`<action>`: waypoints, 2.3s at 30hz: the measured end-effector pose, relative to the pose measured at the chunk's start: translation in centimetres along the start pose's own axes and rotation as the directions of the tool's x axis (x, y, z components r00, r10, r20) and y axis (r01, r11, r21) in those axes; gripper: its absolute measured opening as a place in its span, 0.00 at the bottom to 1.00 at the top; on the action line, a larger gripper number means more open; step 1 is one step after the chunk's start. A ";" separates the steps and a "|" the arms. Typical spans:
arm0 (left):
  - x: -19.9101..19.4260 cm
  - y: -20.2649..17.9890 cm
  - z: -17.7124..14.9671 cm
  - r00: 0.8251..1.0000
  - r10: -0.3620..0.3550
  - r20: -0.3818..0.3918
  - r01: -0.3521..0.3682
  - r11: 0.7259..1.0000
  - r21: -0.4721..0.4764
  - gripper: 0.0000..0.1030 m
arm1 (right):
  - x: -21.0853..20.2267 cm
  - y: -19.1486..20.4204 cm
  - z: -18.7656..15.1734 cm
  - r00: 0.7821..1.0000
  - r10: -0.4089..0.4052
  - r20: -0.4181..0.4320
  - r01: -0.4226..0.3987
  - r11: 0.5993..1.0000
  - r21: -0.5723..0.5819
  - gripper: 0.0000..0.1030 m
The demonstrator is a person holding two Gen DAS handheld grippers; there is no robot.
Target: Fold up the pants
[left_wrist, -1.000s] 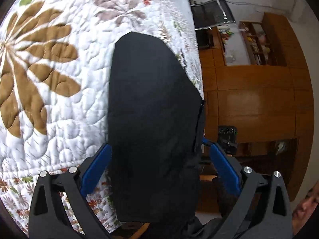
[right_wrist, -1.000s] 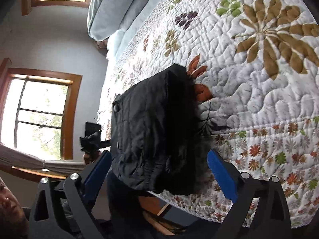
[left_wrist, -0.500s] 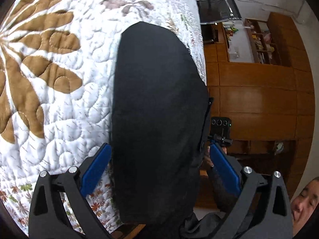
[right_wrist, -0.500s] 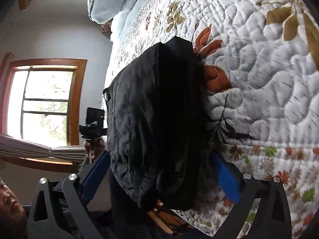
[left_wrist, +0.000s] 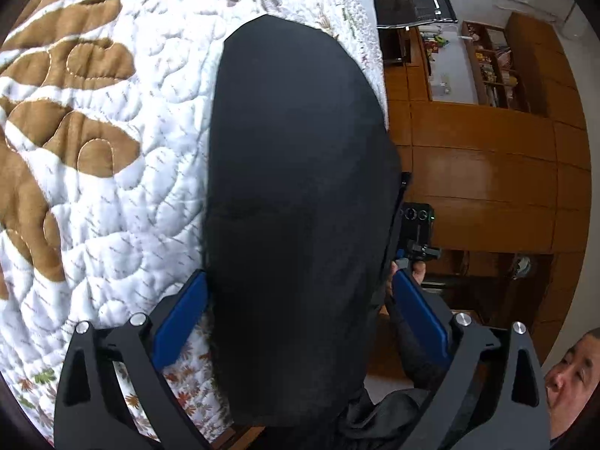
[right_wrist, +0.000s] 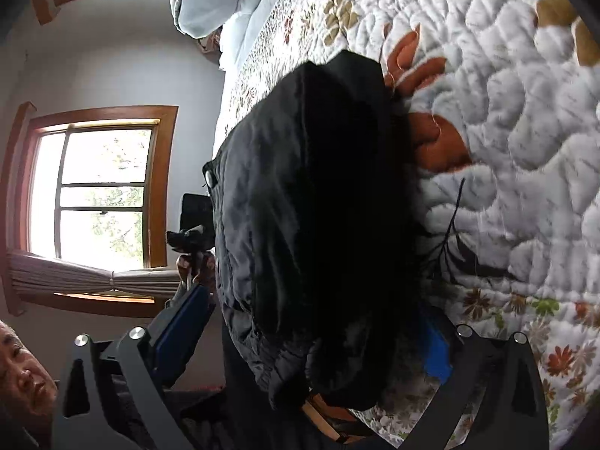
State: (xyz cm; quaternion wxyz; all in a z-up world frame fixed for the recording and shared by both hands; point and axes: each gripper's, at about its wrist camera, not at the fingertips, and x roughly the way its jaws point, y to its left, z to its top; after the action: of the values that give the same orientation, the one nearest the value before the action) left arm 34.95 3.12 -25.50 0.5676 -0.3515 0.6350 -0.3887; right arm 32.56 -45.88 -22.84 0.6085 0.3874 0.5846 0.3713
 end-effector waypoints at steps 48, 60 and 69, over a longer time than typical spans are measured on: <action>-19.8 6.4 11.5 0.951 0.133 0.279 -0.143 0.990 0.015 0.28 | 15.5 9.3 16.5 0.994 -0.075 -0.075 0.053 0.964 -0.260 0.41; -22.0 4.5 6.9 0.890 0.234 0.392 -0.268 0.963 0.033 0.72 | 9.6 10.8 13.4 0.978 -0.173 0.114 0.196 0.948 -0.250 0.74; -19.9 -1.6 0.6 0.879 0.168 0.446 -0.264 0.951 0.162 0.86 | 13.1 14.9 8.0 0.987 -0.152 0.044 0.157 0.912 -0.378 0.74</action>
State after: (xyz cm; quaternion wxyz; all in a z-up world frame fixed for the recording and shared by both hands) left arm 37.69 19.99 -15.21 0.7676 -0.2901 0.4843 -0.3033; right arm 41.07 -27.99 -14.82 0.7035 0.2172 0.5260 0.4258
